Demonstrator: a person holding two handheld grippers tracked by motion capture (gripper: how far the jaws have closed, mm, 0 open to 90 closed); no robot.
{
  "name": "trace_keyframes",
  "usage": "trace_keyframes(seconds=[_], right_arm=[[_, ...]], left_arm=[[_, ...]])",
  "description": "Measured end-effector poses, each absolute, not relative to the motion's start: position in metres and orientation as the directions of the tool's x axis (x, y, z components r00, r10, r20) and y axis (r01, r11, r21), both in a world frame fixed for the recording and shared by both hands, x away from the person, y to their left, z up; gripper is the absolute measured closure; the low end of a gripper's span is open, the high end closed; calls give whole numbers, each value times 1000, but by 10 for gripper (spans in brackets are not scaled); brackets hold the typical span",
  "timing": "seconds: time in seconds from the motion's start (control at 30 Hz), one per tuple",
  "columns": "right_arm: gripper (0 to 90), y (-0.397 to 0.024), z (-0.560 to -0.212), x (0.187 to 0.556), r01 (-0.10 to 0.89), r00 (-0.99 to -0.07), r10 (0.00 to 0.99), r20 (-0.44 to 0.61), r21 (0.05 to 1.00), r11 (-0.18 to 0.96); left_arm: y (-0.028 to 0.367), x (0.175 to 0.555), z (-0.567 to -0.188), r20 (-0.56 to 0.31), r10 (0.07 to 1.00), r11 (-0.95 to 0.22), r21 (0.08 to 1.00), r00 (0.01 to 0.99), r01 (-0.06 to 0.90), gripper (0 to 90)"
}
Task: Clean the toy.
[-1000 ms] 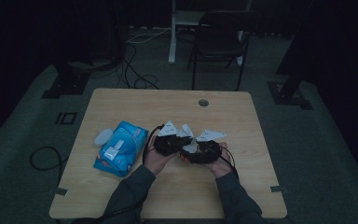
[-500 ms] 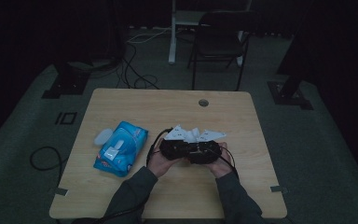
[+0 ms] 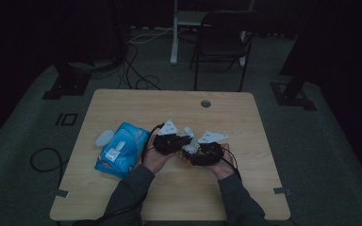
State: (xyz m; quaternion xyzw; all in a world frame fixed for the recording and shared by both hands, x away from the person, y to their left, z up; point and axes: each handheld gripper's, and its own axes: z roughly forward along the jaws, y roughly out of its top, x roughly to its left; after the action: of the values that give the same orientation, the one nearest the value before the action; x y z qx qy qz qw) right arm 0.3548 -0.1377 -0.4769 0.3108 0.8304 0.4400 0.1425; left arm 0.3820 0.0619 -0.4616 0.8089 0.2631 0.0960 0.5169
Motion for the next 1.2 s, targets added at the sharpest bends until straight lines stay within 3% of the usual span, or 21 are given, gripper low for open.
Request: trace_keyframes(seconds=[0.33, 1.2], right_arm=[[341, -140, -477, 356, 393, -762, 646, 39, 821, 414], [341, -140, -477, 356, 392, -760, 649, 36, 822, 413]], left_arm=[[58, 379, -460, -113, 520, -338, 884, 847, 325, 871], [36, 361, -459, -88, 395, -399, 880, 914, 257, 873]])
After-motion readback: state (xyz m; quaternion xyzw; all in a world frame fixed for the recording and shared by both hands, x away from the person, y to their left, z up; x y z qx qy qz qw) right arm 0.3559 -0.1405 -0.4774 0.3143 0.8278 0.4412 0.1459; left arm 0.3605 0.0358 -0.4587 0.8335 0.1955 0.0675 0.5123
